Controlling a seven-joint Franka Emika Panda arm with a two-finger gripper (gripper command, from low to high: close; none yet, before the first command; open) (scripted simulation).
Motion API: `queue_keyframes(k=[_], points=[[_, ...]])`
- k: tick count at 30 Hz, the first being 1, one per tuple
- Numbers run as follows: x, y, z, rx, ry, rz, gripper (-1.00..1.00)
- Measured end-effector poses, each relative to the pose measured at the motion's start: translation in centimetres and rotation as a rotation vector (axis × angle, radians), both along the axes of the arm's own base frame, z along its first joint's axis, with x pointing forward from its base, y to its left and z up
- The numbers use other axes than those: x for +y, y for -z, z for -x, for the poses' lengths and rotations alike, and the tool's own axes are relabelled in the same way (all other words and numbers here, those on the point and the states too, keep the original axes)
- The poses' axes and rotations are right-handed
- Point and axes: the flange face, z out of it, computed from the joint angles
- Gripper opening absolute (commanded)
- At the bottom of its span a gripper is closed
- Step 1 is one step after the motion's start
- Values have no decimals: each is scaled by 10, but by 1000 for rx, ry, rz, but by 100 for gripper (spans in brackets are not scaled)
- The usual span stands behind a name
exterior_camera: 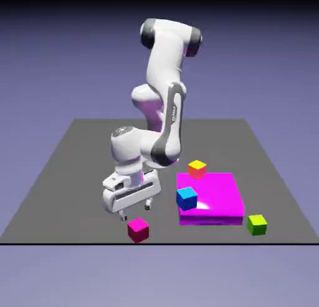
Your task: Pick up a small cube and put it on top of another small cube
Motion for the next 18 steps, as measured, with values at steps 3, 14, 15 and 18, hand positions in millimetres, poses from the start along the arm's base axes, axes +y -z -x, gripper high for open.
queue_keyframes(k=[3, 14, 15, 18], points=[[4, 39, -3, 2, 2, -2, 0], [47, -31, -14, -1, -2, -101, -100], [67, -35, -21, 0, -4, -139, -100], [122, -51, -29, 9, -52, -243, -100]])
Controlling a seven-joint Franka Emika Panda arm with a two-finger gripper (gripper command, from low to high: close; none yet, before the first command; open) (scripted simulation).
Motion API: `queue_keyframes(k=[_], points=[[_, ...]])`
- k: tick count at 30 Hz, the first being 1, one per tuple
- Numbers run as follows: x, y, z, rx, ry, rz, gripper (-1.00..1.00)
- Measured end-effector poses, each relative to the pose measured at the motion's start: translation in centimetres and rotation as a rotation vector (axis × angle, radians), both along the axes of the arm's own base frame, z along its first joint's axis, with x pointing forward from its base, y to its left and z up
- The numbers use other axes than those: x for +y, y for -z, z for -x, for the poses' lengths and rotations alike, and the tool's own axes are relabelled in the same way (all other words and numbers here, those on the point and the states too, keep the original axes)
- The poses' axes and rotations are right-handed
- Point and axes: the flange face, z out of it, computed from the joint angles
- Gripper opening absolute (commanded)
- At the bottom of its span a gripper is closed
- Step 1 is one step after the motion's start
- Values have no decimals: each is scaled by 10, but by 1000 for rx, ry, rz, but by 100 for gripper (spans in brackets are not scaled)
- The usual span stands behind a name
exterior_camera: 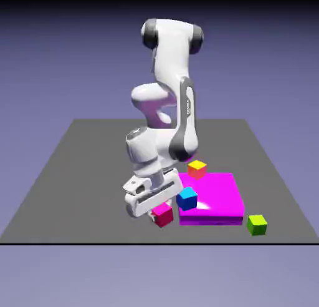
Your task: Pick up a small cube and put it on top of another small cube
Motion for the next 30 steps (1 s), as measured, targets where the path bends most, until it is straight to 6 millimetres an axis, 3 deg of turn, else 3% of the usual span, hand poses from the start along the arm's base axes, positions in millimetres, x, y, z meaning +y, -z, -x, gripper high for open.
queue_keyframes(k=[5, 9, 15, 20, 26, 28, 30], points=[[60, -45, 35, -35, -281, -88, -100], [103, -78, 74, -79, -532, -111, -100], [113, -108, 136, -153, -866, -60, -100], [116, -119, 189, -193, -1149, 25, -100], [105, -115, 248, -187, -1463, 170, -100], [93, -108, 253, -189, -1502, 184, -100], [96, -97, 253, -191, -1503, 181, -100]])
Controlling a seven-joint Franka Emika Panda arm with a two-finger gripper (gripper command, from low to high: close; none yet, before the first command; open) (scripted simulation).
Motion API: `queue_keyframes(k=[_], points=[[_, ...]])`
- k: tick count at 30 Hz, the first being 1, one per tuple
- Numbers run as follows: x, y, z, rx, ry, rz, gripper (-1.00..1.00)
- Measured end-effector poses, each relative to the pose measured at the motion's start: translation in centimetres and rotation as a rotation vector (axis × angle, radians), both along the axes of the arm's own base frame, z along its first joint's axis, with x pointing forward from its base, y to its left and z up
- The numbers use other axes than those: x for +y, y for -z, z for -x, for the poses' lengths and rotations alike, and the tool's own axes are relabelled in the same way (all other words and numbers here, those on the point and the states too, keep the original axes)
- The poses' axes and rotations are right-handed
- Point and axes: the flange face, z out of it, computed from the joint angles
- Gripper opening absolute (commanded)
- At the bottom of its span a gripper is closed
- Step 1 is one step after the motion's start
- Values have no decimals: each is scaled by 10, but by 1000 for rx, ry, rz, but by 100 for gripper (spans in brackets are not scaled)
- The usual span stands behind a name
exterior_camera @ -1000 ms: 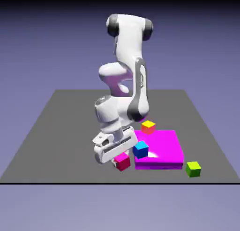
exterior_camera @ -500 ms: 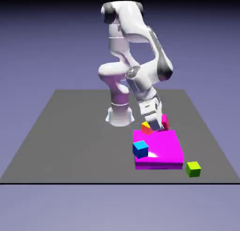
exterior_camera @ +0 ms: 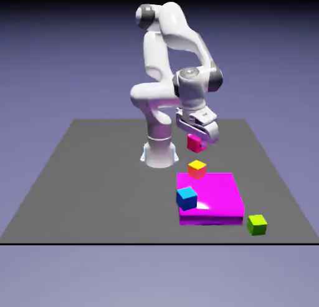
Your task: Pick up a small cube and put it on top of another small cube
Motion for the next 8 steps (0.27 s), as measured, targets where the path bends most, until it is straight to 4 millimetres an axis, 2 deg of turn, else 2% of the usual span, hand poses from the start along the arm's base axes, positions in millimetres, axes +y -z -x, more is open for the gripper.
queue_keyframes(k=[5, 6, 8], points=[[6, 53, 5, 0, 1, 1, -100], [6, 58, 6, 0, 1, 3, 100], [6, 58, 6, -1, 1, 2, 100]])
